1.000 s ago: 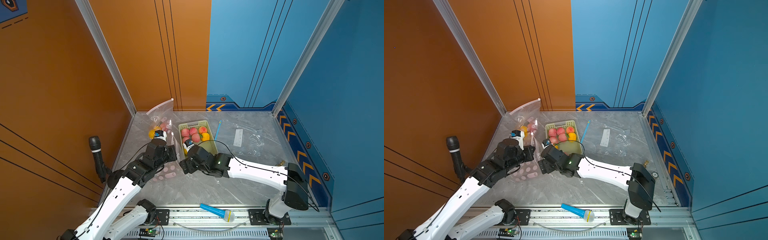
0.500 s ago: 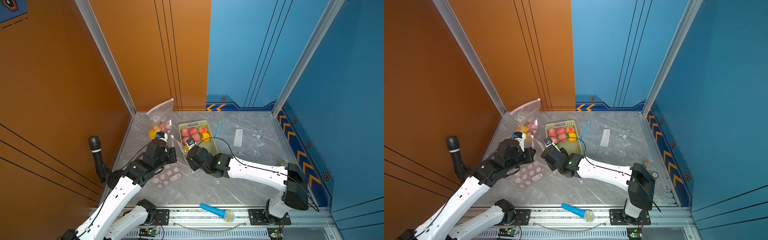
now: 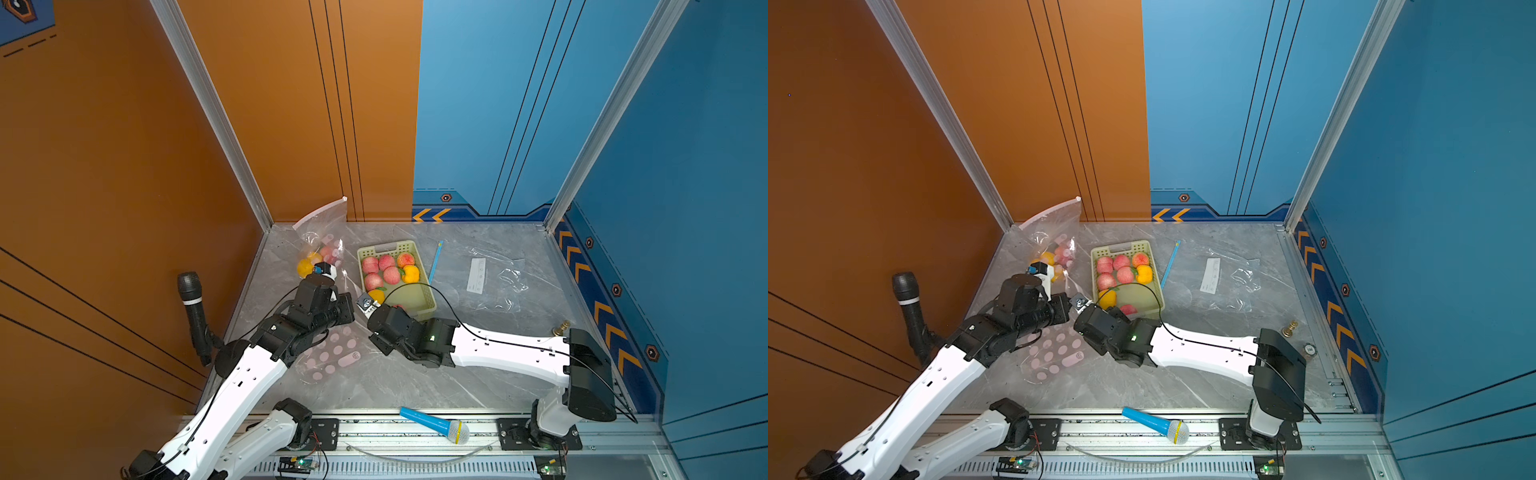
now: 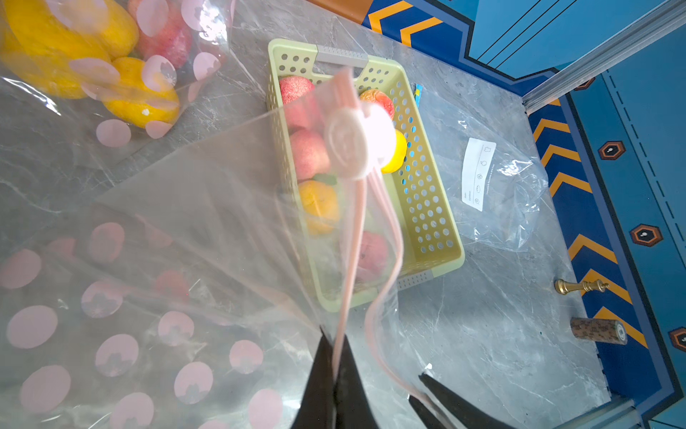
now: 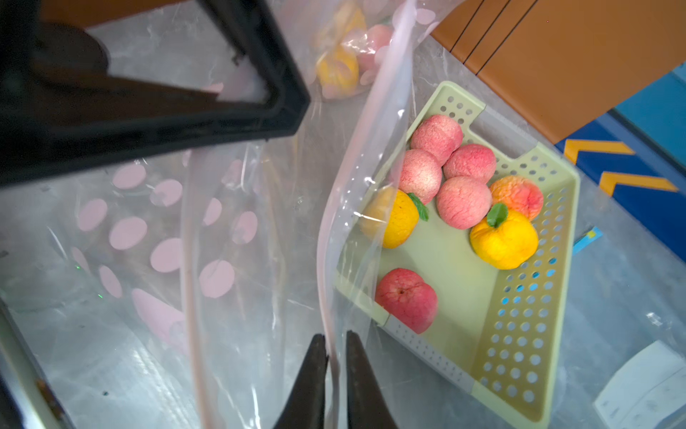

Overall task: Place the peach in a zip-top bag and seal the zipper
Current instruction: Move the basket to the center of the board.

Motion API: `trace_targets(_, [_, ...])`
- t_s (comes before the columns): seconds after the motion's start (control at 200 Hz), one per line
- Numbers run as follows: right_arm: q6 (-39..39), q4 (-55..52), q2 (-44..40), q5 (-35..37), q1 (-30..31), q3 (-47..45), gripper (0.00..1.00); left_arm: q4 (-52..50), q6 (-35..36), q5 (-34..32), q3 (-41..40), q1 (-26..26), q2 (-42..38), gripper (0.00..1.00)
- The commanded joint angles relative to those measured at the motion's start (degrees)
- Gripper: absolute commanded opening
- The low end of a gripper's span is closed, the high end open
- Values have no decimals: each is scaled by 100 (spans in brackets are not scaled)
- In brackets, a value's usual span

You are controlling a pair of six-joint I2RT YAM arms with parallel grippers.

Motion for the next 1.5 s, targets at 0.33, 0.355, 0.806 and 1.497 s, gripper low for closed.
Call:
trace_targets(0.33, [1954, 1733, -776, -1152, -868, -1176, 0, 0, 211, 365, -300, 181, -122, 0])
trace_targets(0.355, [2113, 2011, -858, -1424, -981, -1320, 0, -19, 232, 362, -327, 183, -139, 0])
trace_targets(0.806, [3754, 5121, -1408, -3766, -2015, -3189, 0, 100, 491, 326, -653, 431, 108, 0])
trace_targets(1.497, [1651, 490, -92, -2602, -1185, -125, 76, 67, 655, 750, -194, 423, 343, 0])
